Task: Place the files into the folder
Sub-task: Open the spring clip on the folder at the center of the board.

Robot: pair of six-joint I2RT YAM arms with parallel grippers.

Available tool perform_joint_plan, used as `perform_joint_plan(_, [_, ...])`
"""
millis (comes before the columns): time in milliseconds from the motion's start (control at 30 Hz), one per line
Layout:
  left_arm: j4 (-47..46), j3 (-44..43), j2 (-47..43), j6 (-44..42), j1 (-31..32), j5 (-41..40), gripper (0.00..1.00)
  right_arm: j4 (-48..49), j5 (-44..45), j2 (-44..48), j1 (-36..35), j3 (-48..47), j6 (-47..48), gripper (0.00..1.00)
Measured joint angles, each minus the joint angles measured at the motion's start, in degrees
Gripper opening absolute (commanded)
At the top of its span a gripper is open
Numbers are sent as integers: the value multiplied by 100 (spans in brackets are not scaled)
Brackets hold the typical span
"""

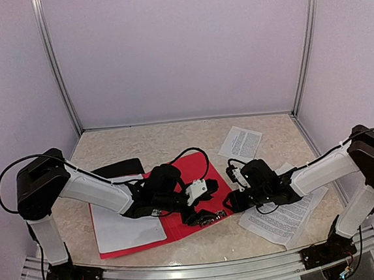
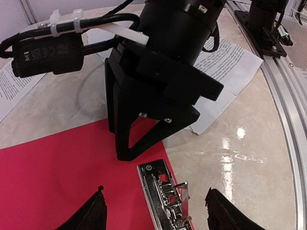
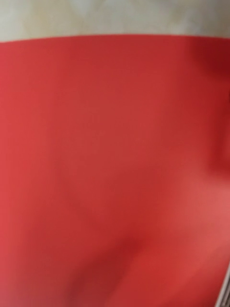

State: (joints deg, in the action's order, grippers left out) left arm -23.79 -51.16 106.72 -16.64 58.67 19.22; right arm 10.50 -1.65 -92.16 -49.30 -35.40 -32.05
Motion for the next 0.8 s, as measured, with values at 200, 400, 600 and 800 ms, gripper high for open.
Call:
perform_joint_plan(200, [225, -280, 50, 44, -11, 695, 68, 247, -76, -103, 0, 22, -7, 40])
perform_joint_plan(400, [577, -518, 105, 79, -11, 1141, 60, 417, -101, -153, 0, 57, -24, 38])
perform_joint_plan(600, [693, -979, 470, 72, -11, 1222, 44, 470, -109, -151, 0, 87, -50, 36])
perform_joint_plan(800, [894, -1119, 697, 9, -11, 1189, 27, 520, -114, -151, 0, 120, -59, 34])
